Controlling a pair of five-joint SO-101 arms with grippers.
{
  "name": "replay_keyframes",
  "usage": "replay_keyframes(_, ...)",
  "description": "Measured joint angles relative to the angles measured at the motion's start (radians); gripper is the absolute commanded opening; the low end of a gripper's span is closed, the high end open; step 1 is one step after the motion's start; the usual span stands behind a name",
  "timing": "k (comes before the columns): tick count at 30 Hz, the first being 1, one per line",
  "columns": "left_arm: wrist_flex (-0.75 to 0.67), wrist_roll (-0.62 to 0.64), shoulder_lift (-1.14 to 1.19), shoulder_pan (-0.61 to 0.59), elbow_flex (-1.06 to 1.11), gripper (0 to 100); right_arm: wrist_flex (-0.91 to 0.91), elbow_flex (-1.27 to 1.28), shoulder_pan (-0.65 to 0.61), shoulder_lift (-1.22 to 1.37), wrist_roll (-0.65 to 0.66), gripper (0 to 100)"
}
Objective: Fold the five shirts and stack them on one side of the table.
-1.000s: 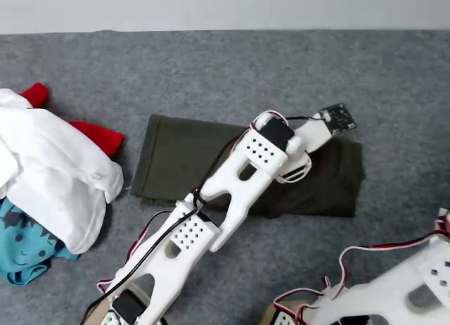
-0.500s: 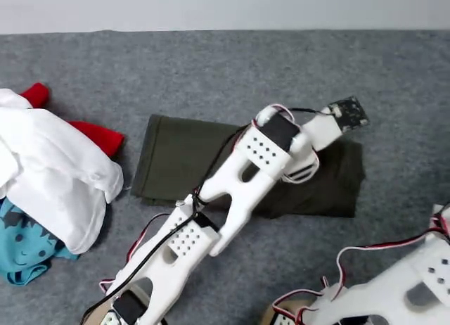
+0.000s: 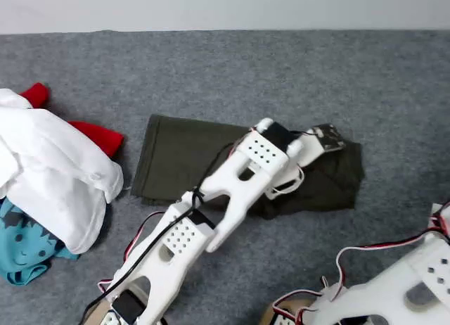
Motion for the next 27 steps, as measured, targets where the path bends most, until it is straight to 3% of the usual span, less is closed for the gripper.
replay_keyframes(10, -0.015, -0.006, -0.002, 0.032, 0.0, 17, 0.0, 0.0, -0.021, 0.0, 0.0, 1.2)
replay_keyframes(20, 0.064, -0.006, -0.002, 0.051, -0.23, 17, 0.0, 0.0, -0.02, 0.0, 0.0, 1.2)
replay_keyframes(27, 0.066, -0.006, -0.094, 0.052, -0.138, 17, 0.0, 0.0, -0.02, 0.0, 0.0, 1.2)
